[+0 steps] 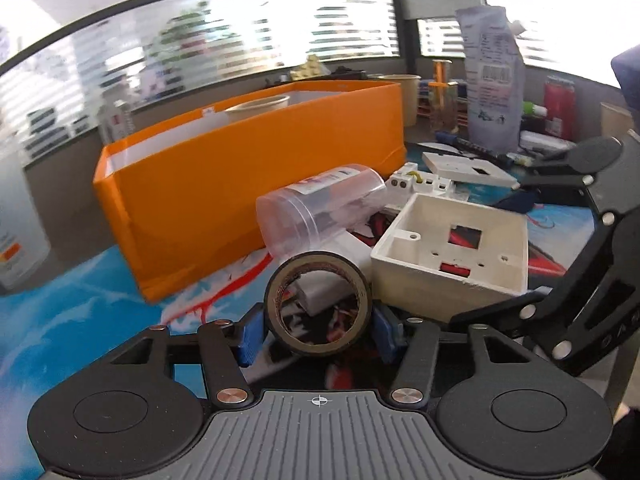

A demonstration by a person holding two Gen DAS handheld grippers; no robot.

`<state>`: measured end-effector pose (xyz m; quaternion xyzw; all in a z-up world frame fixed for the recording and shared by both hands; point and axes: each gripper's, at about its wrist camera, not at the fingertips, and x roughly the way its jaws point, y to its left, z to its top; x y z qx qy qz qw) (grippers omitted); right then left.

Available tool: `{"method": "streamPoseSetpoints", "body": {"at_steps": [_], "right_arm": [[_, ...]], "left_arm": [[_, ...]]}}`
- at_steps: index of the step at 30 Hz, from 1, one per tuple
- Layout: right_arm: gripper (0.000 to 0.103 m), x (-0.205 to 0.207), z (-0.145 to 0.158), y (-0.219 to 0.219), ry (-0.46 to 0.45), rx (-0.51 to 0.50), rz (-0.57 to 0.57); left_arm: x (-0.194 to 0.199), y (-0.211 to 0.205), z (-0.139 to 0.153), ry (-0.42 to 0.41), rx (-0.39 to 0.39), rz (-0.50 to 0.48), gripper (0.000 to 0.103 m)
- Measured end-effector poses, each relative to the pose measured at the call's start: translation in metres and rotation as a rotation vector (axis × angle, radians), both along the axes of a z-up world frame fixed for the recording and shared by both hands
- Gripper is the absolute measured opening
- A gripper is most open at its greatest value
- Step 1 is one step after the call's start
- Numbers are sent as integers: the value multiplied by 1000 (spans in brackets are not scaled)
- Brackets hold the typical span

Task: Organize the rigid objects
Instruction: 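Grasp the brown tape roll with the left gripper while the right grasps the white plastic box, then lift the tape roll and white box toward the orange box with both grippers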

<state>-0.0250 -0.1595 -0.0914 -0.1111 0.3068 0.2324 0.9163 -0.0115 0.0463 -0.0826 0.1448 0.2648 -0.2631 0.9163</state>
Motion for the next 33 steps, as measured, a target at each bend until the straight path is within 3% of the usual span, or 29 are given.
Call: {"method": "streamPoseSetpoints", "body": {"at_steps": [3, 14, 22, 33], "right_arm": [[86, -9, -1, 3, -17, 1, -45], [86, -35, -2, 3, -24, 52, -115], [86, -57, 12, 4, -66, 69, -123], [86, -99, 48, 7, -192, 94, -119]], "left_arm": [[-13, -1, -2, -33, -1, 49, 53], [-44, 5, 6, 6, -111, 185, 53], [-76, 6, 25, -48, -132, 225, 53], [-124, 17, 56, -127, -200, 248, 53]]}}
